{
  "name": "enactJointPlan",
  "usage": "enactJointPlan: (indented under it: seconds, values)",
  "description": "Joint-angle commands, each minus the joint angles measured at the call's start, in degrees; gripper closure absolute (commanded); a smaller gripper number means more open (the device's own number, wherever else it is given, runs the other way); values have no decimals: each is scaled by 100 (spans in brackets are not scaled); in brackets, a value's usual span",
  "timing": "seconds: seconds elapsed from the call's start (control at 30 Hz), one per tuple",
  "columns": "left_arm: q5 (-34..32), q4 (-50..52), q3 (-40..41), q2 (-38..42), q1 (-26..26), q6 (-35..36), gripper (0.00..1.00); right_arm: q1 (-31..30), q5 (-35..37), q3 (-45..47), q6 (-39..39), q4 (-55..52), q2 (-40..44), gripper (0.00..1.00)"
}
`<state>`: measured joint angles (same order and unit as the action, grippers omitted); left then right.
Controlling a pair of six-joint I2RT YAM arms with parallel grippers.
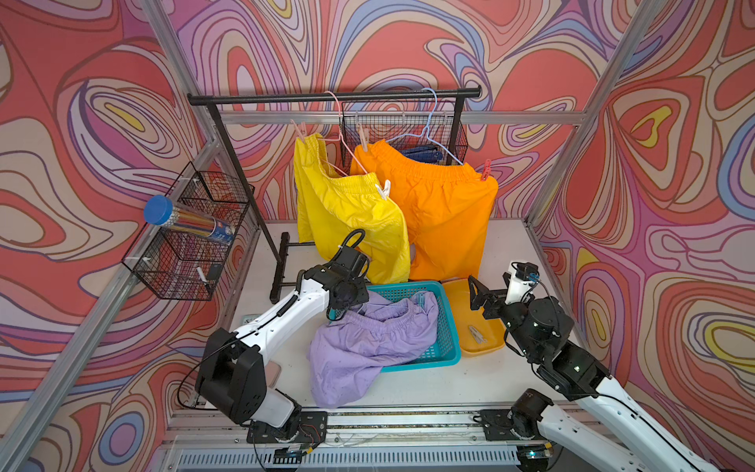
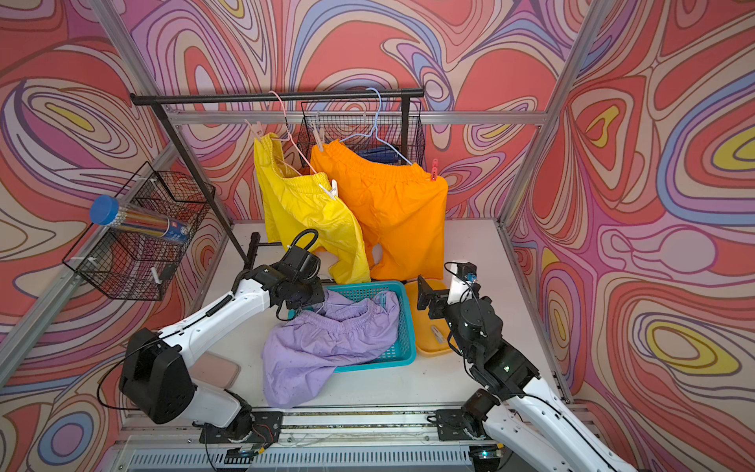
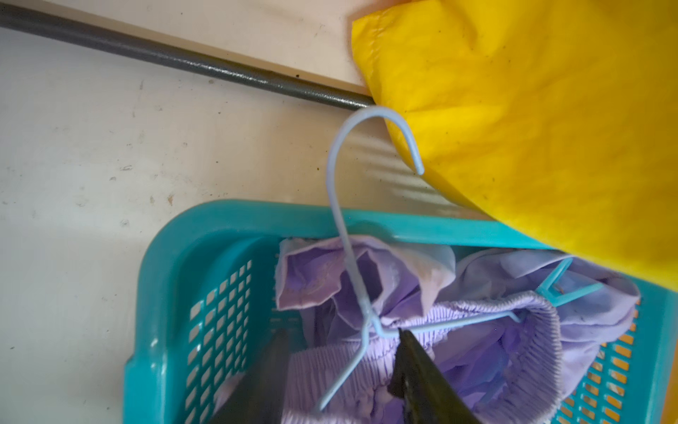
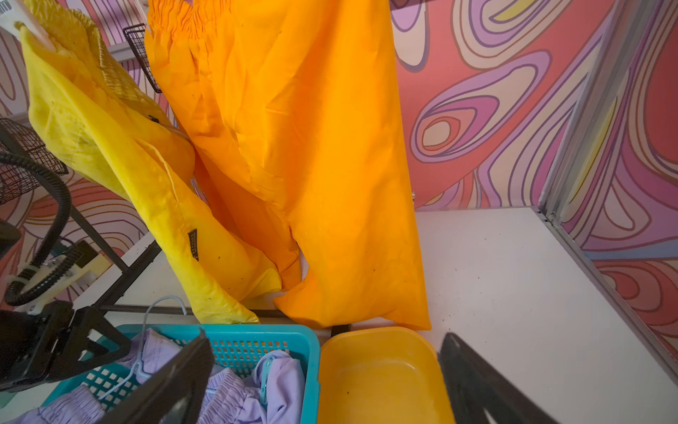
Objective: Remove the clothespins securing shorts to the hanger
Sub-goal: Pick up the hanger from the basket.
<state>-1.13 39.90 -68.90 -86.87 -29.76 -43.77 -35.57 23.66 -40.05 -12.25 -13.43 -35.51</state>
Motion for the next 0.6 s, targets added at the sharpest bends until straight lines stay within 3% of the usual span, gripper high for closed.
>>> enactJointPlan:
  seconds: [0.0,0.1,0.37,0.57]
  values:
    - [76,-100,-232,-211,72,37,54,24,-44,94,30,58,16,2]
    - [113,-154,-279,-356,117,37,55,23,-21,106,39,77,40,2]
    - [73,-61,-361,-633,130,2,69,24,-46,120,40,77,44,2]
    - [-53,20,-477,-799,136,-20,70,22,-44,121,43,85,48,2]
